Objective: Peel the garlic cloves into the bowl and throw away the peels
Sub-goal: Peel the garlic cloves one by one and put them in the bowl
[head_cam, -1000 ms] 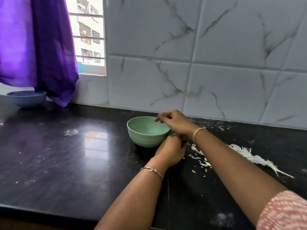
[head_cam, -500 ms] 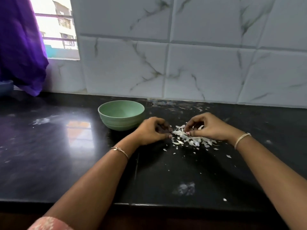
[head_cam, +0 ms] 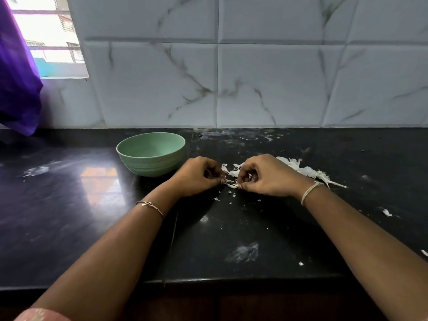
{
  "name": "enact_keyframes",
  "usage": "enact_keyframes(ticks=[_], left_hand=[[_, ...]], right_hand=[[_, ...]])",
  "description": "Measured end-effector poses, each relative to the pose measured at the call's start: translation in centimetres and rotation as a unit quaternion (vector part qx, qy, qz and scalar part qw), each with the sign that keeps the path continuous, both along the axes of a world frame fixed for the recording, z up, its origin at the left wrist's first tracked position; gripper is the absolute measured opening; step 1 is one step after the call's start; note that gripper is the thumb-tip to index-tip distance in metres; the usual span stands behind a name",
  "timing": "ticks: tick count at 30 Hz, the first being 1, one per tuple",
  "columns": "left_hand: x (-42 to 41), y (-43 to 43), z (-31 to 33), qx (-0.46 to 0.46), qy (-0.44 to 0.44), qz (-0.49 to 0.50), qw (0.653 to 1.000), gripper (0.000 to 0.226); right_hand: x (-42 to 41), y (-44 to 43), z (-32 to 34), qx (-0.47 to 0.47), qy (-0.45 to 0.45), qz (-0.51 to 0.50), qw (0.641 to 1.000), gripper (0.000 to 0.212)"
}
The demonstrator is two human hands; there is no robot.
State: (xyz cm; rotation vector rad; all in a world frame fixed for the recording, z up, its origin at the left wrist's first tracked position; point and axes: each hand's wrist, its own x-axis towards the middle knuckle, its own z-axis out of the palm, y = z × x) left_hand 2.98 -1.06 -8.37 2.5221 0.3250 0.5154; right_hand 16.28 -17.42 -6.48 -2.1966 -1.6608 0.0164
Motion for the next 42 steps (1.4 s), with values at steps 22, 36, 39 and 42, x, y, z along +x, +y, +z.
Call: enact_keyframes(ticks=[22, 36, 39, 42], left_hand=[[0.3, 0.1, 0.2, -0.016, -0.026, -0.002, 1.0, 0.007], [-0.1, 0.5, 0.2, 0.017, -0.054, 0.032, 0.998, 0.015], [-0.1, 0.6, 0.1, 0.026, -0.051, 0.05, 0.997, 0.022], [-0.1, 0.1, 0.2, 0.009, -0.045, 0.055, 0.997, 0.033]], right_hand=[[0.0, -1.8, 1.1, 0.123, 0.263, 0.023, 0.957, 0.009], [0.1, -1.7, 1.5, -0.005, 0.188, 0.057, 0.98, 0.012], [0.2, -1.9, 2.8, 0.003, 0.176, 0.051, 0.983, 0.013], [-0.5, -2.0, 4.5, -0.008, 0.138, 0.057, 0.989, 0.011]])
